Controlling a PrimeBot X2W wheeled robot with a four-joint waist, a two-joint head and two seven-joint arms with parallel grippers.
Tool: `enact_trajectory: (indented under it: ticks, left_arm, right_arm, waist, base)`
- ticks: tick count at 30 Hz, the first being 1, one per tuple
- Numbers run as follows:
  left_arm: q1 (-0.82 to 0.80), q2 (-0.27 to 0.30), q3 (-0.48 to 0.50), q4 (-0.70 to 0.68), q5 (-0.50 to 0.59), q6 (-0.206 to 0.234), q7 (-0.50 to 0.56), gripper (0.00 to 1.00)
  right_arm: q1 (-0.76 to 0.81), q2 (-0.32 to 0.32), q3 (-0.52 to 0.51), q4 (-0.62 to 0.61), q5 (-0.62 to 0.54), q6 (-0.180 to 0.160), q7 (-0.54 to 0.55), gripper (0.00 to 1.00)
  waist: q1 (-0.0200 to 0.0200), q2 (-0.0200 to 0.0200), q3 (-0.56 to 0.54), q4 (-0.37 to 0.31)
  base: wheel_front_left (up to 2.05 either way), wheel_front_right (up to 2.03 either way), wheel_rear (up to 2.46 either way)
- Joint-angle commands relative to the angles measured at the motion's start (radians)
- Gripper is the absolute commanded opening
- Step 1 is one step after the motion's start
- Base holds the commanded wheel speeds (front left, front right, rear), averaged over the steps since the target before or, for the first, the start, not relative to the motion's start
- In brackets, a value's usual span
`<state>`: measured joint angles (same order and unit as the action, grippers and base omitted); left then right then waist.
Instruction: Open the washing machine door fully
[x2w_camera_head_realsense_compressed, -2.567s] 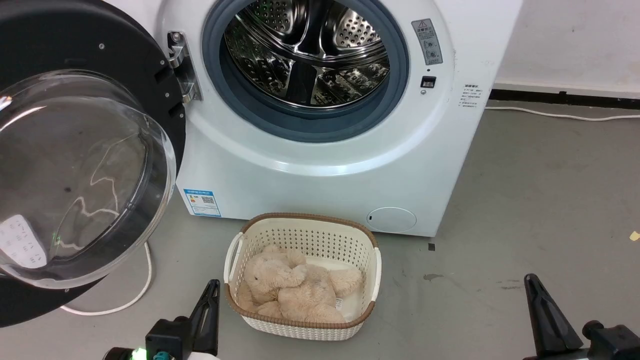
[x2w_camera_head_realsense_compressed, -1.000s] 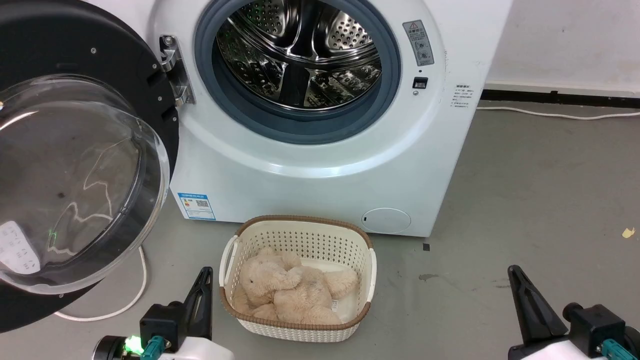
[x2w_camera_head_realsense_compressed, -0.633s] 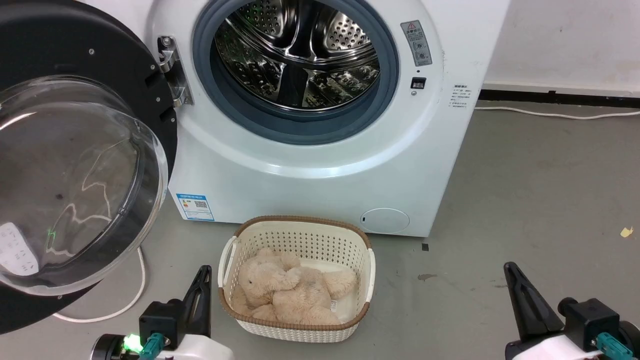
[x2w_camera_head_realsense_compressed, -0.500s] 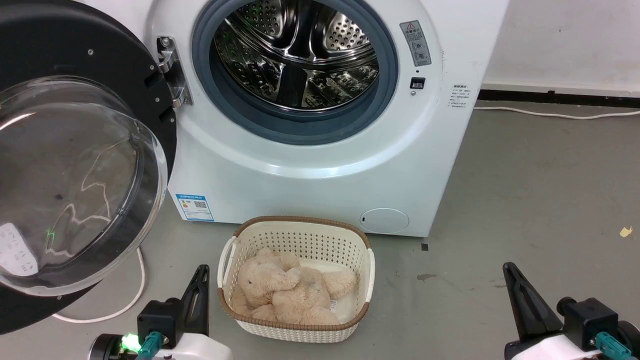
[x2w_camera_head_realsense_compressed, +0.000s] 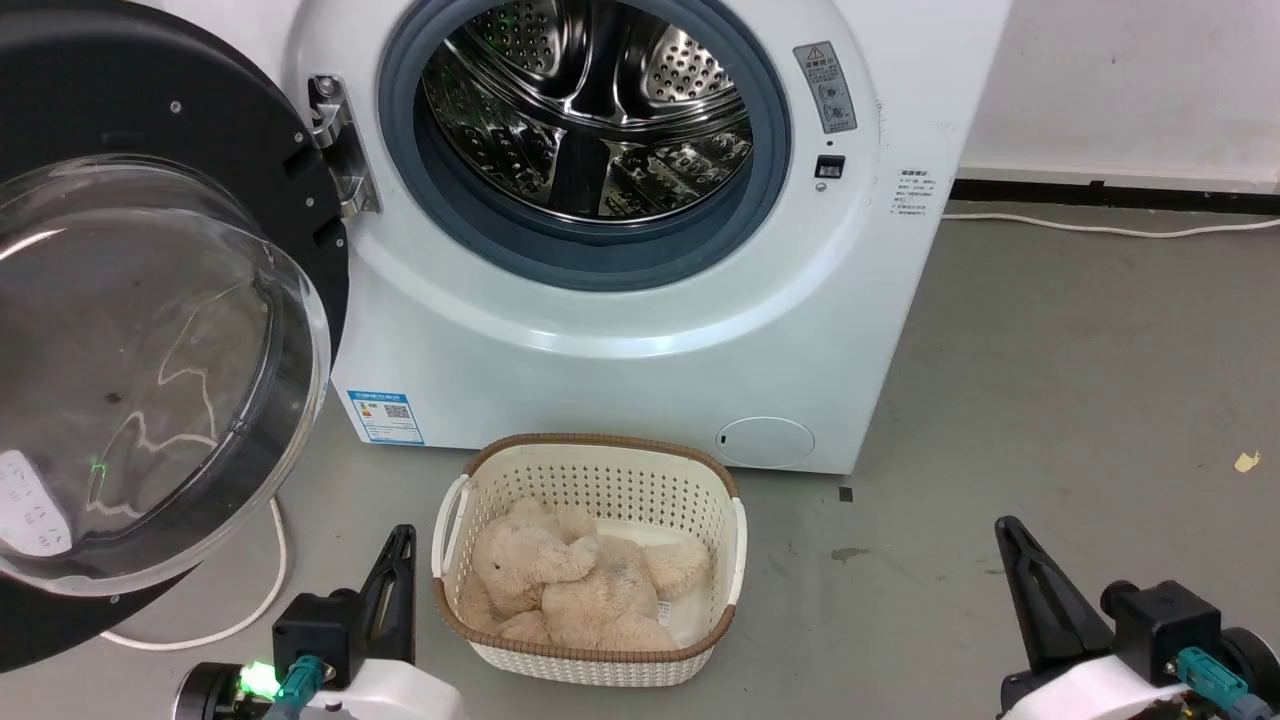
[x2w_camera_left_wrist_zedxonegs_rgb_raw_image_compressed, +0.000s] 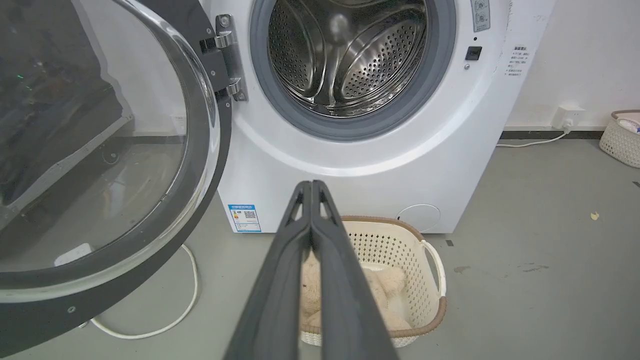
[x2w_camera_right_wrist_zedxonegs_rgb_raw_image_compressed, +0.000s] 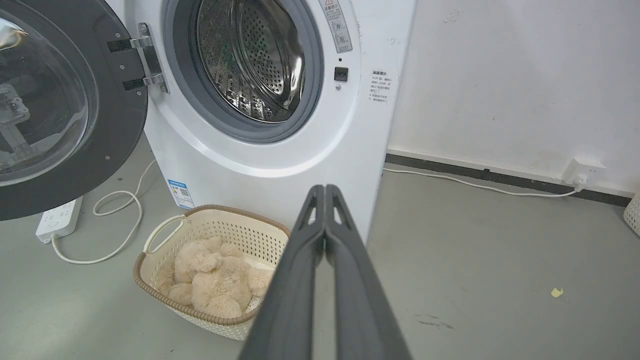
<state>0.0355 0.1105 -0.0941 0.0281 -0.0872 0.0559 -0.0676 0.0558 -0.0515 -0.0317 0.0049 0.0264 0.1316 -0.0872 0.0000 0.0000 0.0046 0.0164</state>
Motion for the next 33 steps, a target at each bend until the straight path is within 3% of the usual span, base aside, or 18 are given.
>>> enact_trajectory:
  ticks: [1, 33]
  left_arm:
    - [-0.018, -0.004, 0.008, -0.005, 0.013, -0.007, 0.005, 0.0]
    - [-0.032, -0.05, 0.078, -0.024, 0.073, -0.047, 0.056, 0.0]
  right_arm:
    - [-0.014, 0.001, 0.003, -0.003, -0.004, -0.001, 0.006, 0.0]
    - [-0.048, 0.001, 0.026, -0.004, -0.022, -0.001, 0.072, 0.0]
  waist:
    - [0.0, 0.0, 0.0, -0.001]
    - [0.0, 0.0, -0.004, -0.013]
  base:
    - [0.0, 0.0, 0.0]
    - [0.0, 0.0, 0.0]
